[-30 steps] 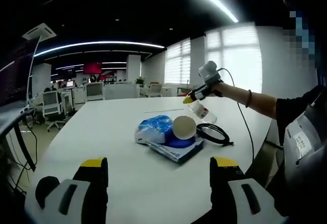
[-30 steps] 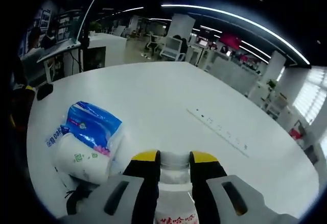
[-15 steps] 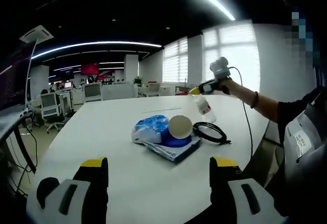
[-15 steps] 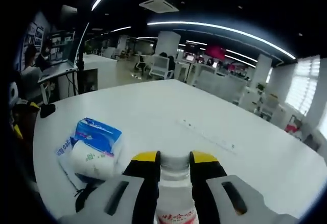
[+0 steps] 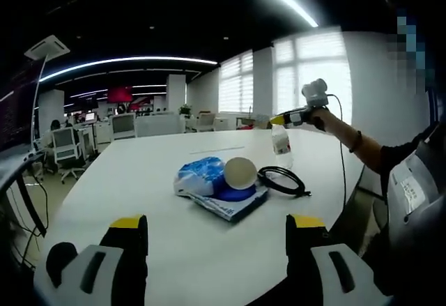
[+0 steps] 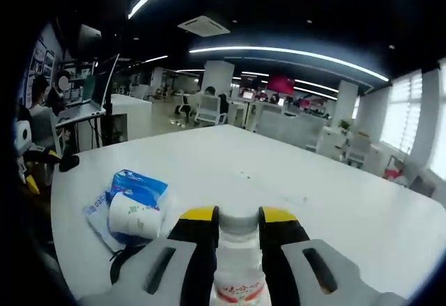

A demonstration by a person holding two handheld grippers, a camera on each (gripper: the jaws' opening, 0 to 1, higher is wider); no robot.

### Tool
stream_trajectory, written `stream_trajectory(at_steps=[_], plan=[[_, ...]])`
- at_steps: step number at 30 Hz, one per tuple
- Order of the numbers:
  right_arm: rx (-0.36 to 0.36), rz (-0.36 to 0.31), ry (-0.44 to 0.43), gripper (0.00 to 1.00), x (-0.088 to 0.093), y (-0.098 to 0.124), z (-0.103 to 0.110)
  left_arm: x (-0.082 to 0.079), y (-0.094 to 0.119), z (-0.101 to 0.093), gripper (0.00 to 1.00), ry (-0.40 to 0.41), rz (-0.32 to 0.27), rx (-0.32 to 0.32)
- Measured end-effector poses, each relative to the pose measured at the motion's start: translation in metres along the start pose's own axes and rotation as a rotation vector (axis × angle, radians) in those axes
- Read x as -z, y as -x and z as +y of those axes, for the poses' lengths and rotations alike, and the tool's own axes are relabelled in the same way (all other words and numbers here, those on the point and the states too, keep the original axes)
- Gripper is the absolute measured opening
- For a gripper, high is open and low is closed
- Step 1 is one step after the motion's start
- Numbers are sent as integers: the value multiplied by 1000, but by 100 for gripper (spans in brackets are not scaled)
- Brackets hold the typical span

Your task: Arrange the tabletop items into an orderly group along one side of the table until the central work area is clear of visible clutter.

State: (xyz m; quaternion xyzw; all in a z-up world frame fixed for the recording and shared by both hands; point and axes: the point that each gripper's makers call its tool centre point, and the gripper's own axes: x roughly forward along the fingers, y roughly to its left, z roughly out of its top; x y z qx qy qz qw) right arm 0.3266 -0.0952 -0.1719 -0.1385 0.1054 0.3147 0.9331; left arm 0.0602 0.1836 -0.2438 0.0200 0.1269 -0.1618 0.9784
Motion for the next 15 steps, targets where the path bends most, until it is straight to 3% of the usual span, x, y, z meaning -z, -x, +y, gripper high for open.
stream_trajectory(at_steps=[15], plan=[[49, -27, -67, 20, 6, 23, -12, -1, 1, -1, 81, -3, 0, 4]])
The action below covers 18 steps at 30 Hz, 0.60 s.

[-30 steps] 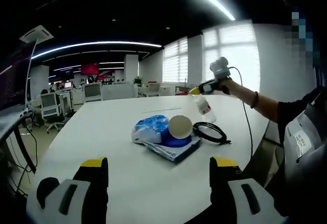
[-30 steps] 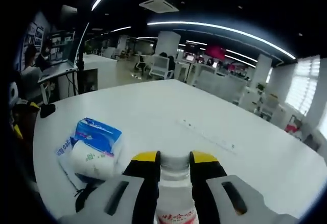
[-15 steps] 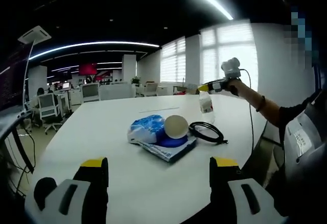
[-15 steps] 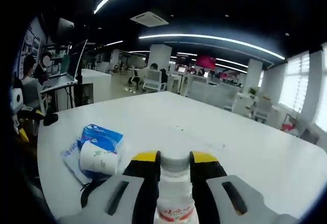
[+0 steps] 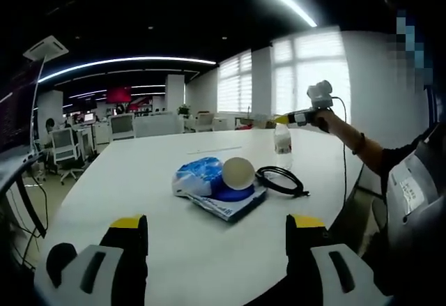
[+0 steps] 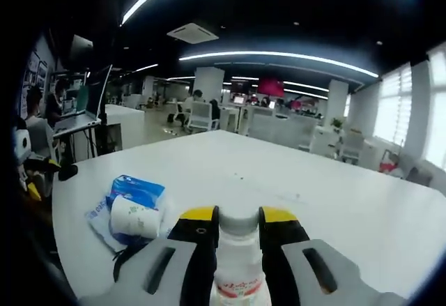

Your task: Arrange the tabletop items into an orderly group along one side of the table until the central work area is clear of visible clutter.

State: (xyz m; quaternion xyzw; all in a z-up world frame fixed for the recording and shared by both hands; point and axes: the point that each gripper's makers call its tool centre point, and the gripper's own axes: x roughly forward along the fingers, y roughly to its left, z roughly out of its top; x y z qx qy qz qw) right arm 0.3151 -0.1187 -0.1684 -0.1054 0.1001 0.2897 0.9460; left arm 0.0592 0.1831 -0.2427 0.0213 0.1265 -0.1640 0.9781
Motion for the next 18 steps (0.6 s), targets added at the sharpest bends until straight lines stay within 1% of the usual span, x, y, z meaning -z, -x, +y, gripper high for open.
stream_trajectory(at_steps=[4, 8, 10, 18], plan=[[19, -11, -19, 20, 2, 5, -4, 1, -1, -2, 81, 1, 3, 8], [53, -51, -51, 20, 4, 12, -9, 1, 0, -3, 81, 1, 4, 8], [68, -61, -65, 20, 5, 16, -11, 1, 1, -3, 81, -3, 3, 6], [93, -75, -92, 20, 7, 22, -17, 0, 3, -4, 81, -3, -2, 6]])
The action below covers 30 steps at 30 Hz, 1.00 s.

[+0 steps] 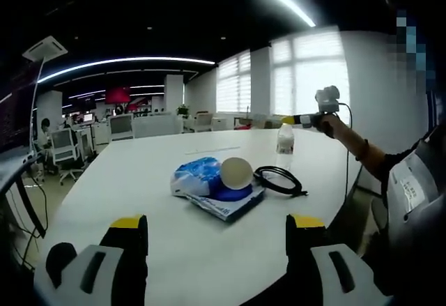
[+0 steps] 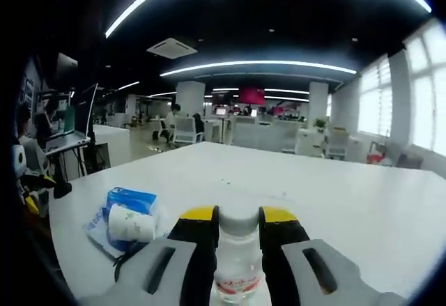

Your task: Arrange the tabletop items into an orderly group along one side of the table until the central work area is clear of visible clutter.

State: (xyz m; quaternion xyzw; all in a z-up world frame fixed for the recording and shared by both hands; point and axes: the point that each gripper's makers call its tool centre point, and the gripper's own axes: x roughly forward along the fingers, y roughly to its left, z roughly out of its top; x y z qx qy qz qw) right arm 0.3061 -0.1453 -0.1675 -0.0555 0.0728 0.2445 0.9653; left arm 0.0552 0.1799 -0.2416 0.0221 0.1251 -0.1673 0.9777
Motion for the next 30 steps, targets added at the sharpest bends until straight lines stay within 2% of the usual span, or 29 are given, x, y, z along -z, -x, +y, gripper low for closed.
stream_trajectory(at_steps=[7, 15, 20, 25, 30], plan=[[32, -44, -14, 20, 0, 2, -1, 0, 0, -2, 81, 0, -3, 4], [159, -84, 1, 20, -1, 0, -2, -1, 0, -2, 81, -1, -5, 8], [207, -93, -20, 20, -2, 1, -3, 0, 1, -1, 80, 0, -6, 10], [286, -136, -23, 20, -1, 2, -4, 3, -1, -1, 80, 11, 2, 17], [350, -148, -37, 20, -2, 3, -5, 4, -2, -2, 80, 14, -1, 25]])
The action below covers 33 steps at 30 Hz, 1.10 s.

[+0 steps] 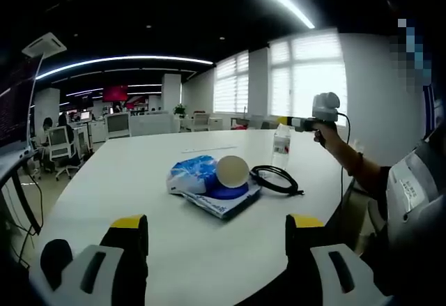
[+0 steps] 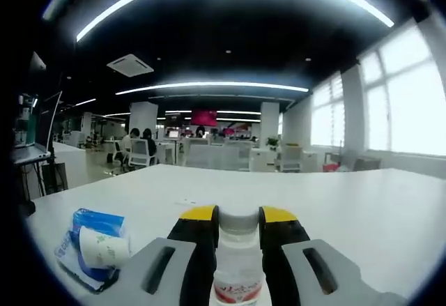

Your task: Arrange the tabletop items into an orderly group along one side of the table until the central work area is clear of visible clutter.

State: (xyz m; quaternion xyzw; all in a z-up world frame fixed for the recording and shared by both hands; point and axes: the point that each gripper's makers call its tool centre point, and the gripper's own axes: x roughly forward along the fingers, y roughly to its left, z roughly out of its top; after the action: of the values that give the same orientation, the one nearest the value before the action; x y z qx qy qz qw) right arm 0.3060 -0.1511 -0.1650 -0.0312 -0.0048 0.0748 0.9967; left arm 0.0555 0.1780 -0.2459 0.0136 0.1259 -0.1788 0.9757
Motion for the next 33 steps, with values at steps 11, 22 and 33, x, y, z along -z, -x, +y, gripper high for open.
stream_trajectory(at_steps=[11, 22, 33], plan=[[118, -6, -29, 20, 1, 2, -2, 4, -2, 0, 80, 16, -2, 19], [155, -36, -33, 20, 2, 4, -2, 10, -2, 4, 80, 25, 5, 17], [-211, -82, -1, 53, -17, 3, 13, 7, 2, 3, 80, 9, 0, 11]])
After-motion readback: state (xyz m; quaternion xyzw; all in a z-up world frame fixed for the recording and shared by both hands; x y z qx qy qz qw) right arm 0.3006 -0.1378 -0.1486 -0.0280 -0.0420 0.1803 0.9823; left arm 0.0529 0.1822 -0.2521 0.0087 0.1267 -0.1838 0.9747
